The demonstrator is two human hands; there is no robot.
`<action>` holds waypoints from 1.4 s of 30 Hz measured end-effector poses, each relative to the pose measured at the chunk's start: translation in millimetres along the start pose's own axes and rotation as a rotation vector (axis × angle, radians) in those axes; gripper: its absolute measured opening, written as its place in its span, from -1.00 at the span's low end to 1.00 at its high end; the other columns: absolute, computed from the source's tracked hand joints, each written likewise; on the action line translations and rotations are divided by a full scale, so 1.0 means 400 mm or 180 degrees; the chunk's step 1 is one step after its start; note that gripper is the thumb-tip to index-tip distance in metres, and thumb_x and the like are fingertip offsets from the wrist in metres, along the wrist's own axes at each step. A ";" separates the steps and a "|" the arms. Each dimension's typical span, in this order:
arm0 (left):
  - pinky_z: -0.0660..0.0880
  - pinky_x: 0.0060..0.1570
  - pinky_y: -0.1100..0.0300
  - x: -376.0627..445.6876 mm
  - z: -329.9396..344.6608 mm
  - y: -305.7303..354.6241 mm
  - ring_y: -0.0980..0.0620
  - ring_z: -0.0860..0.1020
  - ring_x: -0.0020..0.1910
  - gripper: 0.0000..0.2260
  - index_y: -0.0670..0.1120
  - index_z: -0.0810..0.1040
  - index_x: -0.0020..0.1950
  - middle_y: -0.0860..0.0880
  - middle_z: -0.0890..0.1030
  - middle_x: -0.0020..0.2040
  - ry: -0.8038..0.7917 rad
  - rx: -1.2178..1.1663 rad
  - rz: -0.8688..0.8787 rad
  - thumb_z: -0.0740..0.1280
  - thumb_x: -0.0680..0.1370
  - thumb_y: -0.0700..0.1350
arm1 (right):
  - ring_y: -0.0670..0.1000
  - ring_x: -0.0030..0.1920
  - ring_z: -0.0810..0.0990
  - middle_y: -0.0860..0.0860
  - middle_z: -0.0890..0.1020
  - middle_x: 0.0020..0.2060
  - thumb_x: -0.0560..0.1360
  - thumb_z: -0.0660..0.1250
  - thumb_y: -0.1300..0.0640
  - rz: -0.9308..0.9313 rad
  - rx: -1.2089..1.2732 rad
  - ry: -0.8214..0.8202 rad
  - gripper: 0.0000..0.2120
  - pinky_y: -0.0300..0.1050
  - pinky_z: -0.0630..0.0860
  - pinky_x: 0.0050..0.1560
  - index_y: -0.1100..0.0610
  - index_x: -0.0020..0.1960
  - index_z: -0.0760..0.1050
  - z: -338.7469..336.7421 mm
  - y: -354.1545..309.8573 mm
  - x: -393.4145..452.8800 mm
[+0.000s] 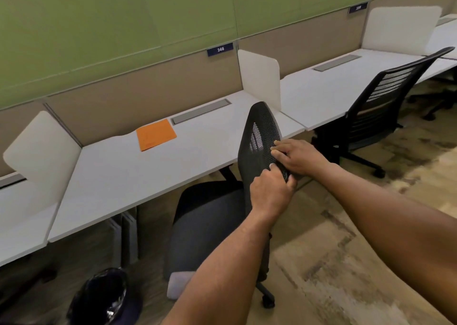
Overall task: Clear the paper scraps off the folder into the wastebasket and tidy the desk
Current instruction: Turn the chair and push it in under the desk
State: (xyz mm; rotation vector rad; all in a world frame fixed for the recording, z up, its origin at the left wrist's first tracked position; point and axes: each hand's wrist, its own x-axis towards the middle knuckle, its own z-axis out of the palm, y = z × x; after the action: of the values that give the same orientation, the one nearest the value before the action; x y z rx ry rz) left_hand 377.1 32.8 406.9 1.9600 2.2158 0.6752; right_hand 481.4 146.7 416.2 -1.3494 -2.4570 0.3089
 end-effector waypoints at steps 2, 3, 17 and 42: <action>0.54 -0.17 -0.02 -0.045 -0.009 -0.028 -0.15 0.60 -0.15 -0.60 -0.08 0.47 0.13 -0.08 0.60 -0.05 0.0025 0.0043 0.0108 0.13 0.55 0.21 | 0.03 0.43 0.38 -0.02 0.48 0.41 0.63 0.14 -0.15 -0.0069 0.0091 0.0111 -0.60 0.05 0.30 0.43 -0.02 0.34 0.53 0.008 -0.025 -0.043; 0.53 -0.17 0.00 -0.073 -0.015 -0.044 -0.14 0.60 -0.14 -0.60 -0.07 0.46 0.15 -0.07 0.59 -0.04 0.0043 0.0078 0.0158 0.12 0.55 0.20 | 0.02 0.42 0.38 -0.04 0.50 0.39 0.62 0.16 -0.14 -0.0083 0.0163 0.0179 -0.62 0.05 0.29 0.44 -0.03 0.32 0.54 0.012 -0.039 -0.069; 0.36 0.38 0.02 -0.420 -0.208 -0.385 0.01 0.40 0.37 -0.43 -0.08 0.33 0.50 -0.04 0.45 0.42 0.0037 -0.0240 -0.0170 0.09 0.52 0.12 | -0.03 0.56 0.11 -0.09 0.28 0.53 0.49 -0.23 -0.47 -0.0252 0.0036 0.0446 -0.22 0.09 0.10 0.55 -0.09 0.51 0.28 0.116 -0.252 -0.323; 0.40 -0.23 0.10 -0.366 -0.422 -0.702 -0.02 0.44 -0.38 -0.38 -0.11 0.59 -0.38 -0.07 0.54 -0.37 0.1045 0.0161 -0.1896 -0.02 0.62 0.19 | 0.08 0.55 0.14 0.05 0.22 0.55 0.45 -0.14 -0.51 0.0794 0.1143 0.0291 -0.12 0.06 0.08 0.50 0.03 0.57 0.14 0.107 -0.262 -0.152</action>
State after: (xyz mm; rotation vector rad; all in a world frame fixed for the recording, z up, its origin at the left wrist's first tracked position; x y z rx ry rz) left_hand 81.7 -170.9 417.2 1.1454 2.8278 0.8882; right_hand 414.2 38.3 401.3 -1.4676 -2.0355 0.6938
